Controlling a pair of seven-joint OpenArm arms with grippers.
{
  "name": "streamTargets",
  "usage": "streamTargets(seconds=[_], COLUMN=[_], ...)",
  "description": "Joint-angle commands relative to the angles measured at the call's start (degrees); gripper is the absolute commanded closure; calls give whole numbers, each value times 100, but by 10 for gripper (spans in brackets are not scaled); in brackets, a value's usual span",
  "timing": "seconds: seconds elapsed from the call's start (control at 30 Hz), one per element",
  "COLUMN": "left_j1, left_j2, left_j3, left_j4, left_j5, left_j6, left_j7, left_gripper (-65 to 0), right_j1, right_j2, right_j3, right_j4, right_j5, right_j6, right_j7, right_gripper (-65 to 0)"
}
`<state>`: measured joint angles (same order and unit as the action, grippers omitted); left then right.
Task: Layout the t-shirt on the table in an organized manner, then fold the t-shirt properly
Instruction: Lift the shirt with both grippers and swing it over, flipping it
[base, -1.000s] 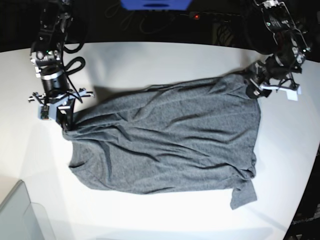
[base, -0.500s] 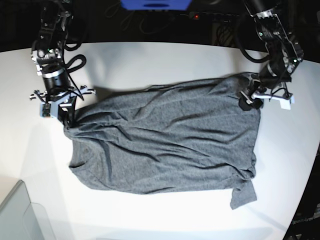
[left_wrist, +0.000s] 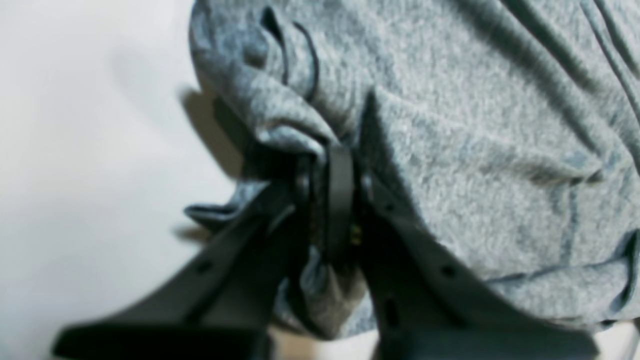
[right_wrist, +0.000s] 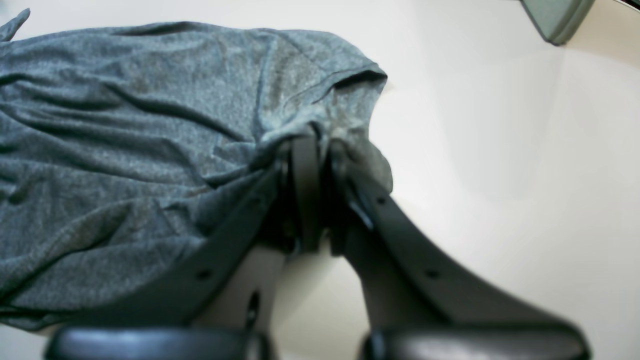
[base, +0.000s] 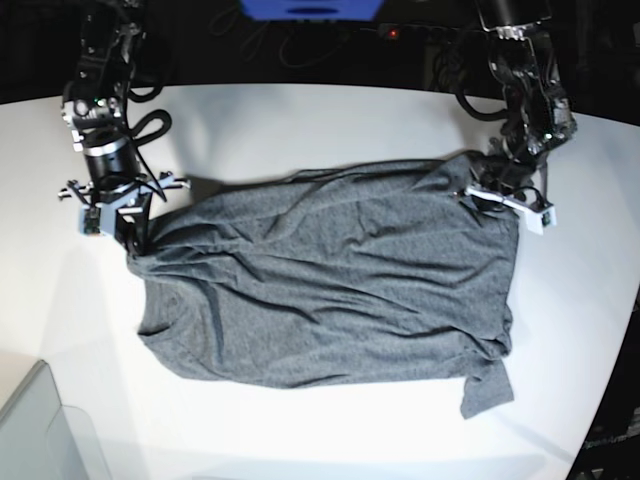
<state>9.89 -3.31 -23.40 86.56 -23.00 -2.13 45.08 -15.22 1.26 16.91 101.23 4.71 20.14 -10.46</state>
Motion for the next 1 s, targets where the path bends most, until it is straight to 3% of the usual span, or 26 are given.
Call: streamTargets(seconds=[0.0, 0.3, 0.43, 0.83, 0.97], left_j1=[167, 105, -246, -1116, -1644], left_j2=[-78, -684, -772, -1730, -2038], left_j3=[32, -56, -531, -1568, -1814], left_j4=[130, 1897, 1994, 2267, 2275], left_j5=[300, -350, -781, -2434, -2820], left_j6=[182, 191, 182, 191, 191], left_j7=[639, 683, 701, 701, 701], left_gripper=[-2, -2, -2, -2, -2], right_j1=[50, 50, 67, 568, 1122], right_j2=[46, 19, -7, 37, 2], right_j3=[28, -7, -42, -104, -332], right_j4=[123, 800, 1240, 1495, 1521], right_j5=[52, 61, 114, 1116, 1116], right_j6=[-14, -14, -14, -14, 258], right_j7=[198, 224, 233, 250, 628], right_gripper=[0, 0, 0, 0, 0])
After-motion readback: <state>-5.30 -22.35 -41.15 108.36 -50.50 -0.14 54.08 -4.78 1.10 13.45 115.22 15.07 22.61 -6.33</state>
